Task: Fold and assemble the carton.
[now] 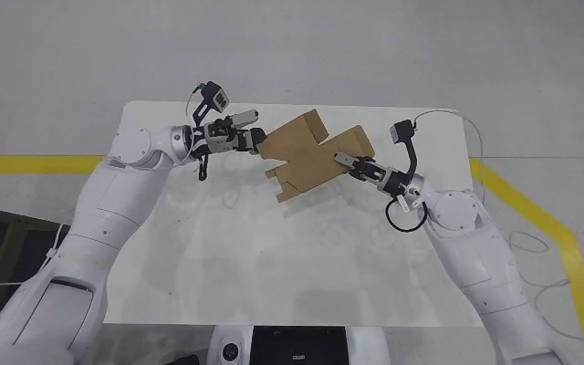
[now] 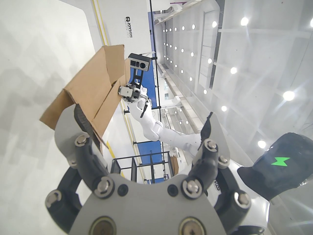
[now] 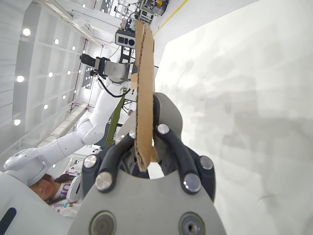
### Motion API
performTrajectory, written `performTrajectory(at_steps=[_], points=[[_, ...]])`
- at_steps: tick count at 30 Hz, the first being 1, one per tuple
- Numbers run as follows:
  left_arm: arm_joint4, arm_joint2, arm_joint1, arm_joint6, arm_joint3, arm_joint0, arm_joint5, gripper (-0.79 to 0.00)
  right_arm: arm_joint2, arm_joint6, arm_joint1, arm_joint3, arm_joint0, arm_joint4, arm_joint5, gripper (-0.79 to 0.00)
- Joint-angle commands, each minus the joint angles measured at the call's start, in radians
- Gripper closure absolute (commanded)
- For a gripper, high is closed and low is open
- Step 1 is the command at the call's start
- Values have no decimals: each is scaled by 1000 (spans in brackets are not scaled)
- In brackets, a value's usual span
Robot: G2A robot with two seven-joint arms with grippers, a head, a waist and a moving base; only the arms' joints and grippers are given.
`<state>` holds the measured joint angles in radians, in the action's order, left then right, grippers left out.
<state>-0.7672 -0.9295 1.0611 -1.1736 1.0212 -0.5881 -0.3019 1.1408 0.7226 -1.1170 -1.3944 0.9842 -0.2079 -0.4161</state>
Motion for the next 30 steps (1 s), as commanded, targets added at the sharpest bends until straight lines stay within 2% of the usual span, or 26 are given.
performTrajectory(at_steps=[1, 16, 17, 18, 21, 26, 28, 30], points=[[10, 9, 7, 18, -12, 5, 3, -785, -6, -2, -2, 2, -5, -2, -1, 0], [35, 24, 39, 38, -74, 17, 15, -785, -13, -21, -12, 17, -17, 11, -16, 0], [35, 23, 40, 35, -74, 15, 17, -757, -12, -23, -12, 17, -17, 12, -15, 0], [36, 22, 41, 33, -73, 14, 18, -671, -11, -25, -12, 16, -16, 15, -15, 0], [45, 19, 43, 25, -73, 8, 22, -526, -7, -29, -12, 16, -14, 22, -14, 0], [85, 15, 43, 25, -72, 2, 29, -502, 0, -34, -12, 11, -8, 34, -8, 0], [97, 12, 43, 29, -71, -1, 31, -400, 2, -35, -12, 10, -6, 37, -5, 0], [107, 9, 44, 31, -68, -3, 32, -369, 2, -33, -13, 6, -5, 42, -1, 0]])
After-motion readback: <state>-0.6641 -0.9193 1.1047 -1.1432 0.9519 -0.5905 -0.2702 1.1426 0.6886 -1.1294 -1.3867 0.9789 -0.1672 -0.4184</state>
